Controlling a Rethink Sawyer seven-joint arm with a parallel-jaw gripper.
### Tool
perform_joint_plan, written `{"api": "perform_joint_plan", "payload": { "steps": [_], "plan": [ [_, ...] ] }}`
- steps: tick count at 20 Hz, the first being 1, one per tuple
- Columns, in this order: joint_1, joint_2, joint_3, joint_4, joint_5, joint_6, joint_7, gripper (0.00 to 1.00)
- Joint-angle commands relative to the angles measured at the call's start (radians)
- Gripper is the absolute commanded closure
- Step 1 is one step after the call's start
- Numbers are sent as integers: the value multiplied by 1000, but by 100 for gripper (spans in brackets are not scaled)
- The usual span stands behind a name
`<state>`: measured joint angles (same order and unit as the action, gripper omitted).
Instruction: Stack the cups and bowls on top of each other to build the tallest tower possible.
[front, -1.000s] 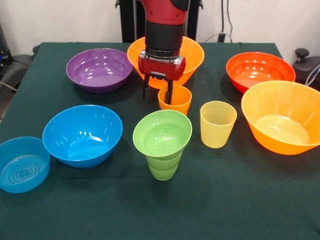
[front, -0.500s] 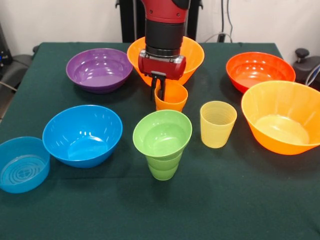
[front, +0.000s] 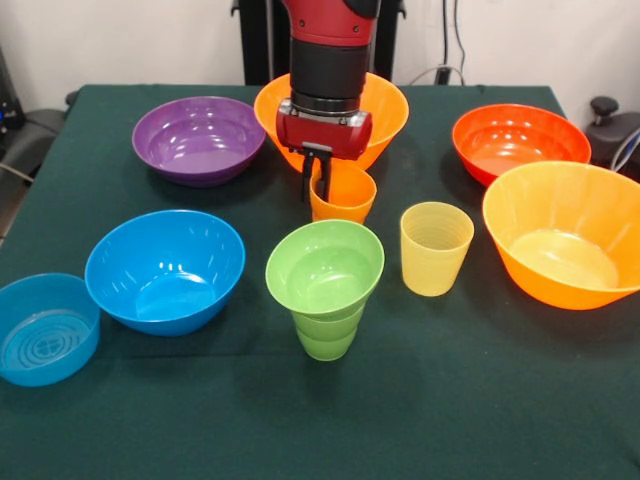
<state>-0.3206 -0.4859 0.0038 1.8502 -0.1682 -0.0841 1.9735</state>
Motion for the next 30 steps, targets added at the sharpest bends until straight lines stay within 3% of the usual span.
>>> {"api": "perform_joint_plan", "payload": {
  "steps": [1, 23, 30],
  "plan": [
    [-34, -80, 124, -2, -6, 140, 67, 100],
    [-108, -371, 254, 34, 143, 565, 28, 100],
    [-129, -471, 253, 32, 158, 665, -23, 100]
  ]
}}
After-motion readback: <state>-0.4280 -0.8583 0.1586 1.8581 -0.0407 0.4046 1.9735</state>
